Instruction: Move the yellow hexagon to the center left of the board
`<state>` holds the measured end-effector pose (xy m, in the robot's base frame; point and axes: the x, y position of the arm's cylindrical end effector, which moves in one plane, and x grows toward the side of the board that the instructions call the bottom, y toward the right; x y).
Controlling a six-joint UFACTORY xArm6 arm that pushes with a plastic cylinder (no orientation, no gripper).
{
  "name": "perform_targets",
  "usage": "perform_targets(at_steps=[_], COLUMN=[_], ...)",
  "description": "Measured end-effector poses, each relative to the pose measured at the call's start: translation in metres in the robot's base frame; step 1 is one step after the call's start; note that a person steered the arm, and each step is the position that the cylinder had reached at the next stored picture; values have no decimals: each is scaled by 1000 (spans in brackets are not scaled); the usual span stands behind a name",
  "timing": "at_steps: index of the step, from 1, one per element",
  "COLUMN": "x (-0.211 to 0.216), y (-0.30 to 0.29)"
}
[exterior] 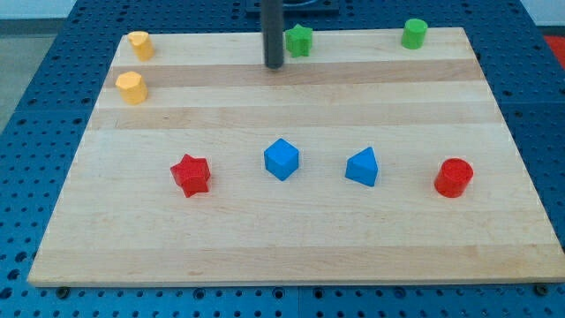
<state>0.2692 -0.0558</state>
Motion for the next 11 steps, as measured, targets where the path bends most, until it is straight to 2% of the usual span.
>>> perform_targets(at_steps=[3, 5, 7, 8, 9, 10, 11], x=[15, 65, 13, 11, 26, 51, 57], y=[-146, -152, -166, -203, -224, -207, -198])
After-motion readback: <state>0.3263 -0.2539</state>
